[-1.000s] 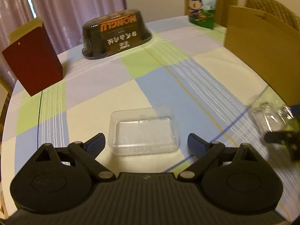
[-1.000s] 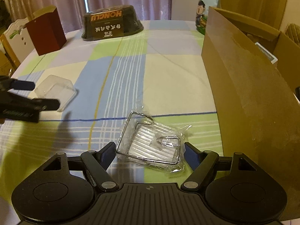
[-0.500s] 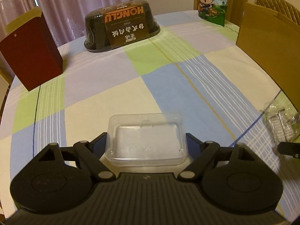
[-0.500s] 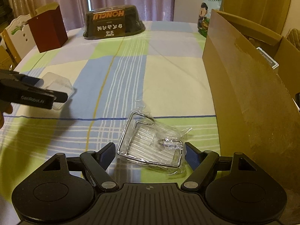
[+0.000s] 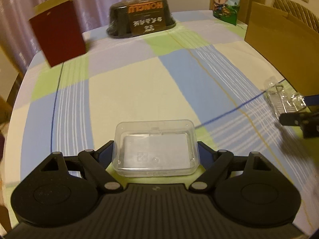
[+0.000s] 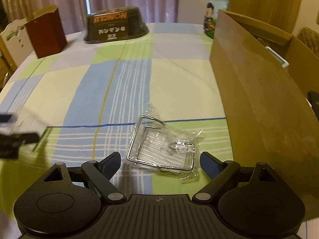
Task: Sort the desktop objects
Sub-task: 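Close the right tool on the bagged wire rack while the left tool grasps the clear plastic box, then carry the clear box with the left tool while the right tool carries the wire rack to the cardboard box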
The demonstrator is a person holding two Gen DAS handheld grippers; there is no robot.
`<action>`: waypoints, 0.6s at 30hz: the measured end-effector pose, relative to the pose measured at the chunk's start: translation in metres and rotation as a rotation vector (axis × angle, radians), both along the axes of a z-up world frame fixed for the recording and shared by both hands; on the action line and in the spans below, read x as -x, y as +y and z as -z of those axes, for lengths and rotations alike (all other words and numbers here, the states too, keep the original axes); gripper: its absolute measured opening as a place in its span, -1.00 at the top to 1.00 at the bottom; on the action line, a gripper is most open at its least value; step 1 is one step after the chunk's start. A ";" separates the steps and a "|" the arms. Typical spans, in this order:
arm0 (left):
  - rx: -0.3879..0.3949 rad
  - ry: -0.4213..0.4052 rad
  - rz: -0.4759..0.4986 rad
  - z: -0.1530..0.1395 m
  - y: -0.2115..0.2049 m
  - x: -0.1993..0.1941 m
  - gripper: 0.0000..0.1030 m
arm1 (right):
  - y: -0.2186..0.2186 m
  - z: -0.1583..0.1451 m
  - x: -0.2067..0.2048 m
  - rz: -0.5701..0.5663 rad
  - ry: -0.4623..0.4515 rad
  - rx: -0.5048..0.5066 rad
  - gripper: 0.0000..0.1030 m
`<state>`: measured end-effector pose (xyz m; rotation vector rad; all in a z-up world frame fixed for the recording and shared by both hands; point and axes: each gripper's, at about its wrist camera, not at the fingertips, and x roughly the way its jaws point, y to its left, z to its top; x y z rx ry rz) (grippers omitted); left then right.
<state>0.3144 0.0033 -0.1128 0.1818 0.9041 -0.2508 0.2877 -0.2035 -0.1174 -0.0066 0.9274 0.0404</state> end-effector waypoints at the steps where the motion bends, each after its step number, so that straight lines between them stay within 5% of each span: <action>1: 0.005 0.000 -0.011 0.000 0.001 0.005 -0.61 | 0.000 0.000 0.001 0.011 -0.001 0.000 -0.73; 10: 0.012 -0.003 -0.012 -0.001 0.002 0.024 -0.61 | 0.004 0.005 -0.008 0.203 -0.016 -0.039 -0.72; 18: 0.011 -0.002 0.006 -0.001 0.001 0.028 -0.61 | 0.005 0.005 -0.005 0.109 -0.005 0.020 -0.35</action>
